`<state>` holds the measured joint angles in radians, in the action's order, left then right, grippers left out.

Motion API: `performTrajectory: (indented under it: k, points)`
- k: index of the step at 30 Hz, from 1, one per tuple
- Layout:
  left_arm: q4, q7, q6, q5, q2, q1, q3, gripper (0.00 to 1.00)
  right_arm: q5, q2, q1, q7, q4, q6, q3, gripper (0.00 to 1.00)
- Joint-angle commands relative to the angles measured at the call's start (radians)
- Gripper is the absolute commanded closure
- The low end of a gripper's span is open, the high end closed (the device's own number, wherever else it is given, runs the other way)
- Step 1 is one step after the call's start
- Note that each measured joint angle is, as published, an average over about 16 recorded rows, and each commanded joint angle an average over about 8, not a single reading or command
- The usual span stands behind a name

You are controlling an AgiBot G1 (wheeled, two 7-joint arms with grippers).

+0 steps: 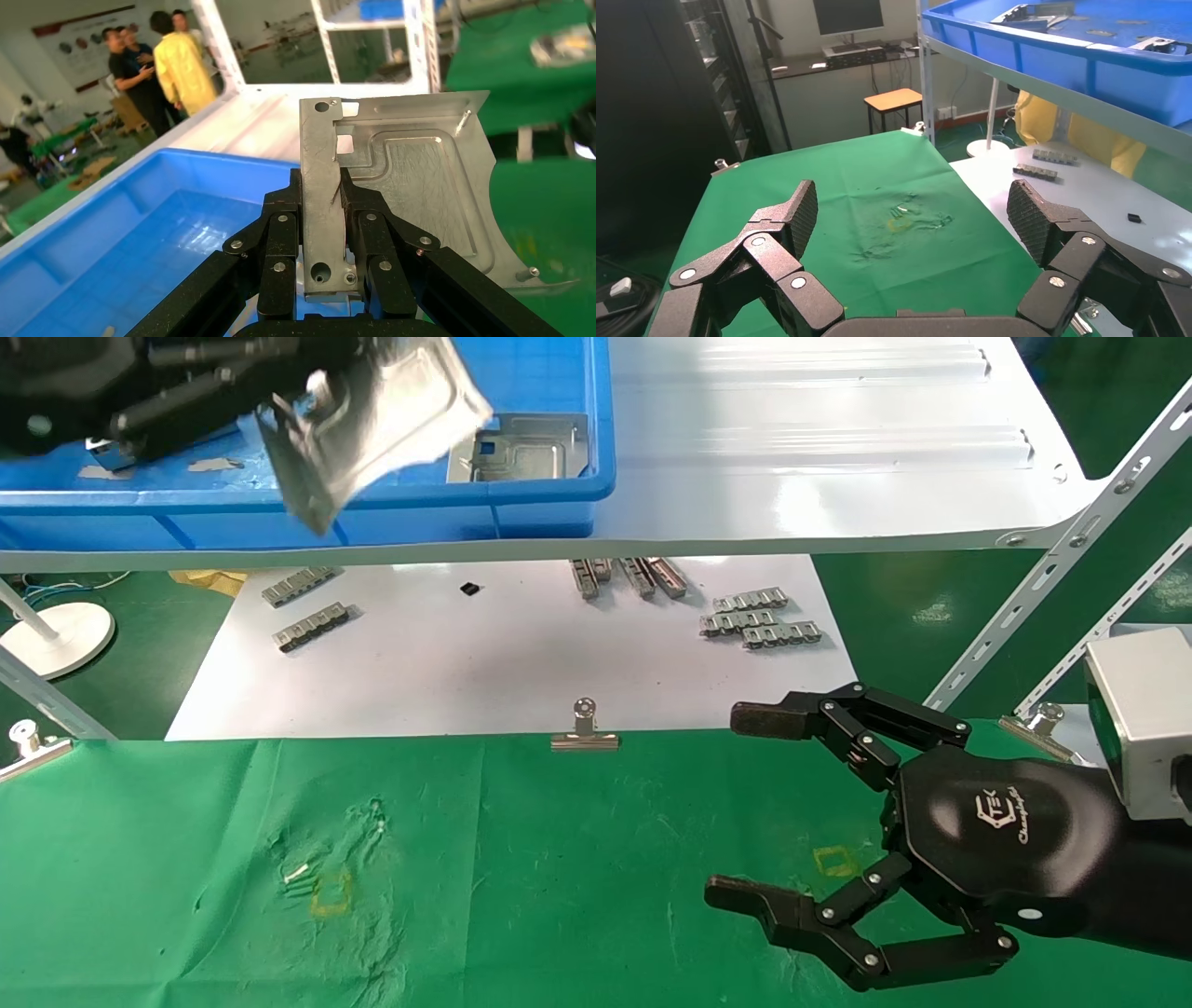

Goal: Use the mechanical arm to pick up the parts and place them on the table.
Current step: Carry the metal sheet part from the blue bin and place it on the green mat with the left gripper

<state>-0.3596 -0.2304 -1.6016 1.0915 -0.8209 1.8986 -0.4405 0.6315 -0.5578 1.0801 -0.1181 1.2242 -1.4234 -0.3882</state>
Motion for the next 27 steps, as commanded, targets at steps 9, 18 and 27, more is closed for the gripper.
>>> performTrajectory:
  k: [9,18,27]
  points:
    - [-0.340,-0.124,0.007,-0.164,0.173,-0.253,-0.132,1.00,0.000,0.000,0.000,0.000,0.000,0.000,0.000,0.00]
    - [-0.249,-0.407,0.031,0.001,0.154,-0.279,-0.273,1.00,0.000,0.000,0.000,0.000,0.000,0.000,0.000,0.00]
    - [-0.117,-0.574,0.030,0.111,0.105,-0.255,-0.361,0.72,0.000,0.000,0.000,0.000,0.000,0.000,0.000,0.00]
